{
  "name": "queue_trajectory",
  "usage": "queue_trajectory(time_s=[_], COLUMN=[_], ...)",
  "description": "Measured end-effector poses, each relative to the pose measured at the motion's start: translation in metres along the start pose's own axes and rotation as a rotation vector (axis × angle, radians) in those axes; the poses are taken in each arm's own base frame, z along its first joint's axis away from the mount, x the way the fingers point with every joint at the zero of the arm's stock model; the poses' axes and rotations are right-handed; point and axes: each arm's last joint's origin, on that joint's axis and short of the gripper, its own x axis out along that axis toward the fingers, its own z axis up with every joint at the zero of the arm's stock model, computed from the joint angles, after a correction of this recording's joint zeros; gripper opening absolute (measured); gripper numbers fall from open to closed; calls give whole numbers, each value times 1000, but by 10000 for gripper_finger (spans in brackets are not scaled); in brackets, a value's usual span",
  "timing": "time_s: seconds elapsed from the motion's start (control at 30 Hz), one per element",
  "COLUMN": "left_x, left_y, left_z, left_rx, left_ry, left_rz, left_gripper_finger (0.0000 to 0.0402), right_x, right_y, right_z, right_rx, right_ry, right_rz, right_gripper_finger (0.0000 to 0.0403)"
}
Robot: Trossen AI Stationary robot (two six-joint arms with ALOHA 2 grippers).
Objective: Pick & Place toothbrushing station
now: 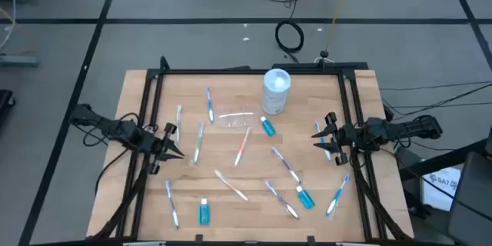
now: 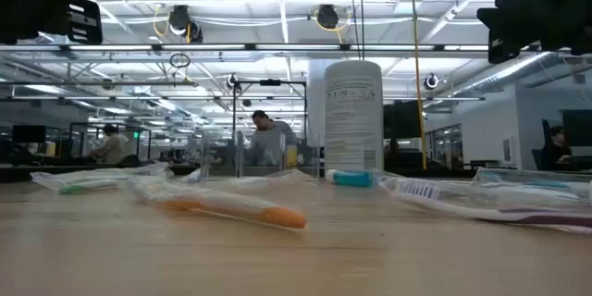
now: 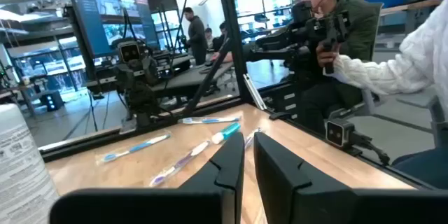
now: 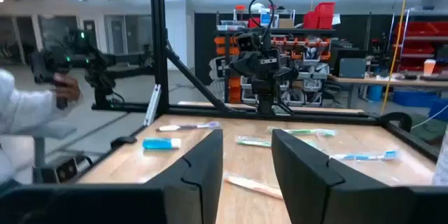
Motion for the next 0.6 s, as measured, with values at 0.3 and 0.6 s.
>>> queue_trajectory(time_s=[0.3, 0.6], left_x=[0, -1], left_y=[2, 7], left_z=[1, 3], left_rx=[-10, -155], left_ry=[-2, -19], left_rz=[51, 226], left_gripper_finger=[42, 42], right_x=[0, -1], right_y=[0, -6], right_z=[1, 1], right_rx=[-22, -122], right_ry=[-10, 2], right_rz=[-8, -209], right_gripper_finger=[114, 114])
